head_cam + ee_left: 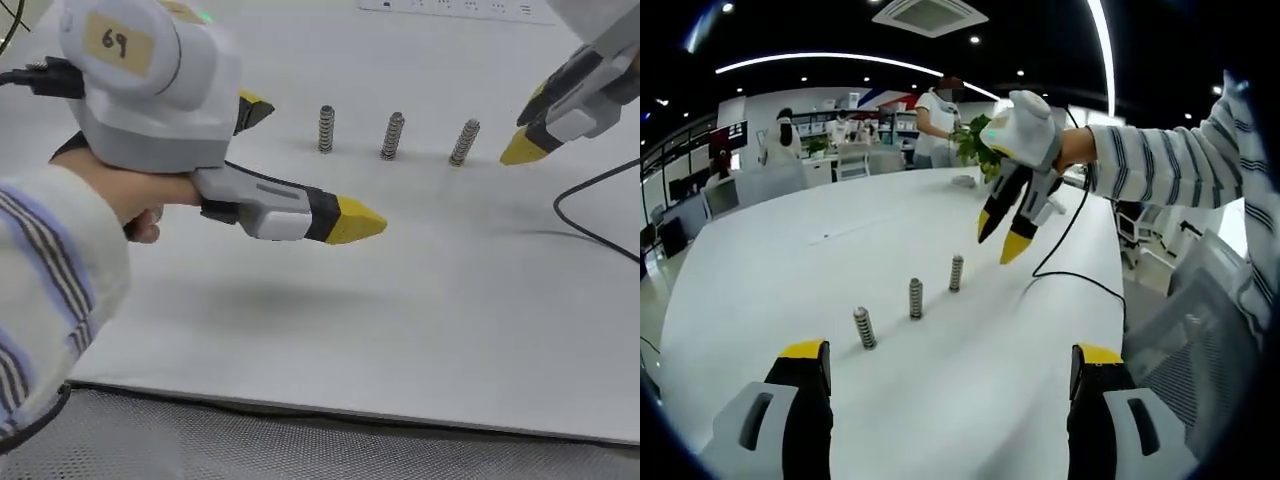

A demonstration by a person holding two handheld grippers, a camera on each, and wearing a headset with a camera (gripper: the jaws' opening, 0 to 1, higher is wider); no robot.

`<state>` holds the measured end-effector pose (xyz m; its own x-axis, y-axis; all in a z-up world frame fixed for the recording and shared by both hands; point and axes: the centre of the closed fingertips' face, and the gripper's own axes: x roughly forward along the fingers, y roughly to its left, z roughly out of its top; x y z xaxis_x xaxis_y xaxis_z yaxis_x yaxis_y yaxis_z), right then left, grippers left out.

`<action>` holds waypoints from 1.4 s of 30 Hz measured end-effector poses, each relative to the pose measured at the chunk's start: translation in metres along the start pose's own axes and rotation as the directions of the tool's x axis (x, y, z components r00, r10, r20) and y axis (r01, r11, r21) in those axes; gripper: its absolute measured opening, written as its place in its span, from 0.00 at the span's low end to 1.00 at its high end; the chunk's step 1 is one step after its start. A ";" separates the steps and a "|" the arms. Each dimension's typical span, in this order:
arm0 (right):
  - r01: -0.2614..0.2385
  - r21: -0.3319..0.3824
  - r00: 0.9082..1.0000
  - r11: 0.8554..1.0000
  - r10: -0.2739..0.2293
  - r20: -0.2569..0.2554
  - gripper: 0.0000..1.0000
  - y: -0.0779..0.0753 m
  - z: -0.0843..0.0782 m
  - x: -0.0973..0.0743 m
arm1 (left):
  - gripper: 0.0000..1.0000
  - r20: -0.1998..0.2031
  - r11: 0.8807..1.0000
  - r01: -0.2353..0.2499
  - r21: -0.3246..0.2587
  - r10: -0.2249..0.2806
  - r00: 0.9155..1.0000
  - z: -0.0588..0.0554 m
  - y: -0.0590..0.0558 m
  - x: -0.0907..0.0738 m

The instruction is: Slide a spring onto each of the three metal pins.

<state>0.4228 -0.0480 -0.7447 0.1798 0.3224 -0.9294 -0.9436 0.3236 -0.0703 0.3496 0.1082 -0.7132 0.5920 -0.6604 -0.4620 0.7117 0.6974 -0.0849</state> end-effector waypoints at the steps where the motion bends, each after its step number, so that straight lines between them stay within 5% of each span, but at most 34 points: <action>1: 0.004 -0.001 1.000 1.000 -0.004 0.014 0.31 0.001 0.001 -0.003 | 0.98 0.002 1.000 0.002 -0.001 -0.002 1.000 0.001 0.000 -0.001; 8: 0.014 0.026 0.993 1.000 -0.017 0.119 0.35 0.016 0.010 -0.023 | 0.98 -0.018 1.000 -0.004 0.011 0.004 1.000 -0.003 0.002 -0.006; 19: 0.036 0.040 0.959 0.999 -0.046 0.281 0.44 0.042 0.022 -0.048 | 0.98 -0.043 1.000 -0.003 -0.001 0.003 0.999 -0.012 0.003 -0.016; 23: 0.031 0.092 0.930 0.995 -0.063 0.361 0.40 0.046 0.023 -0.051 | 0.98 -0.060 1.000 -0.012 -0.025 0.010 0.998 -0.018 0.007 -0.022; 28: 0.036 0.139 0.920 0.990 -0.087 0.382 0.44 0.052 0.009 -0.051 | 0.98 -0.060 0.999 -0.012 -0.029 0.011 0.998 -0.021 0.007 -0.028; 42: 0.029 0.315 0.847 0.949 -0.191 0.496 0.52 0.070 -0.025 -0.057 | 0.98 -0.083 0.998 0.003 -0.058 -0.007 0.997 -0.032 0.005 -0.042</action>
<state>0.3398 -0.0660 -0.7053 0.4703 0.6530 -0.5937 -0.8021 0.5968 0.0211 0.3158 0.1481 -0.7220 0.5534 -0.6402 -0.5329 0.6903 0.7105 -0.1367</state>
